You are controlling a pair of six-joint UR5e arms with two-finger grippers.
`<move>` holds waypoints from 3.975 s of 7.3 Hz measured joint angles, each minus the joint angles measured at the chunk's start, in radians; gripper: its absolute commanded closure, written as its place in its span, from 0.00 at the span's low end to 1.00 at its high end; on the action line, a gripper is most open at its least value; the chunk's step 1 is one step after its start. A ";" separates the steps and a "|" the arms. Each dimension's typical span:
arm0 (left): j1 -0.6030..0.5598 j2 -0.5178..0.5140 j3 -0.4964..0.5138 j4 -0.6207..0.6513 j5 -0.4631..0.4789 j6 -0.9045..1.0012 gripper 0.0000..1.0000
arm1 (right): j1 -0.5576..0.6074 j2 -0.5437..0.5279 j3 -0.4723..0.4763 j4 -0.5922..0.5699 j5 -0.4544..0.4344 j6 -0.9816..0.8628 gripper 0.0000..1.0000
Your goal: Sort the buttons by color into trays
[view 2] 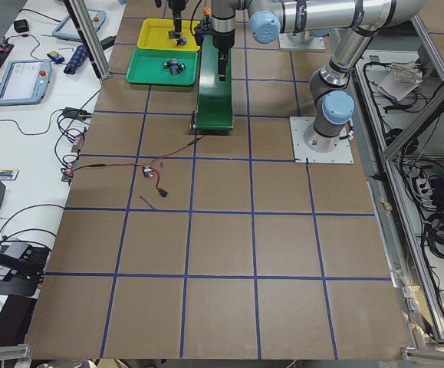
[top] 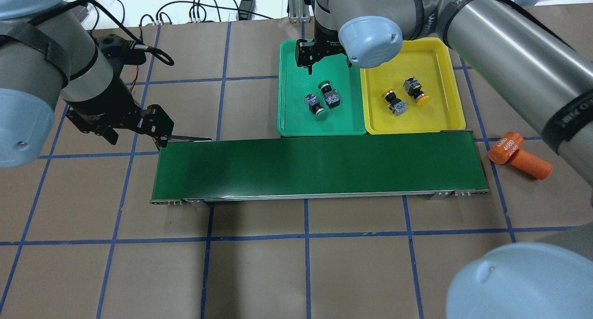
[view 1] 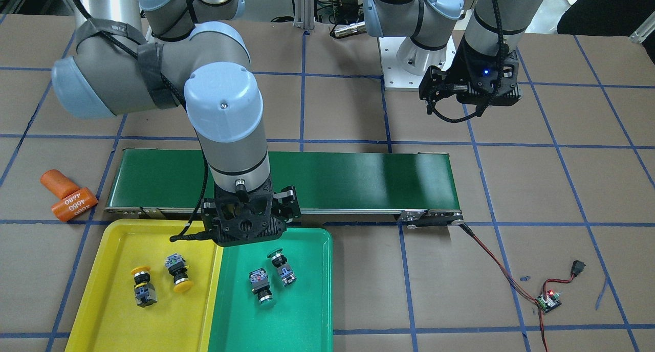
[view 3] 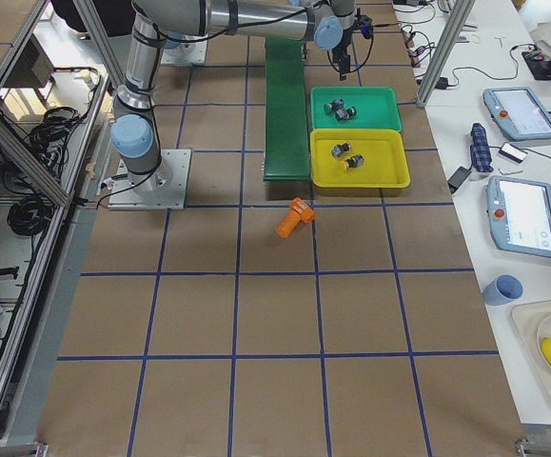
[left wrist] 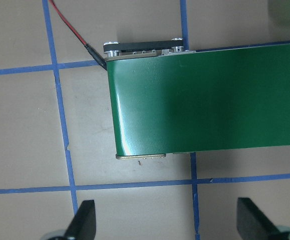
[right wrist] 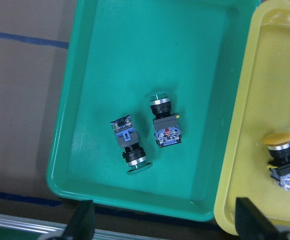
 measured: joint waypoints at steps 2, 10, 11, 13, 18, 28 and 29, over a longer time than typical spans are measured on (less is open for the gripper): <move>-0.016 -0.029 0.053 -0.008 -0.045 -0.007 0.00 | -0.026 -0.077 0.007 0.085 -0.032 -0.040 0.00; -0.048 -0.013 0.071 -0.026 -0.045 -0.021 0.00 | -0.048 -0.214 0.107 0.143 -0.035 -0.040 0.00; -0.049 -0.007 0.070 -0.037 -0.042 -0.021 0.00 | -0.049 -0.220 0.106 0.144 -0.031 -0.039 0.00; -0.049 0.001 0.068 -0.062 -0.041 -0.021 0.00 | -0.055 -0.235 0.099 0.153 -0.028 -0.039 0.00; -0.049 0.016 0.063 -0.101 -0.039 -0.021 0.00 | -0.118 -0.426 0.183 0.256 0.014 -0.064 0.00; -0.048 0.015 0.058 -0.091 -0.043 -0.019 0.00 | -0.124 -0.532 0.278 0.255 0.037 -0.086 0.00; -0.048 0.015 0.058 -0.091 -0.043 -0.019 0.00 | -0.122 -0.535 0.278 0.257 0.037 -0.086 0.00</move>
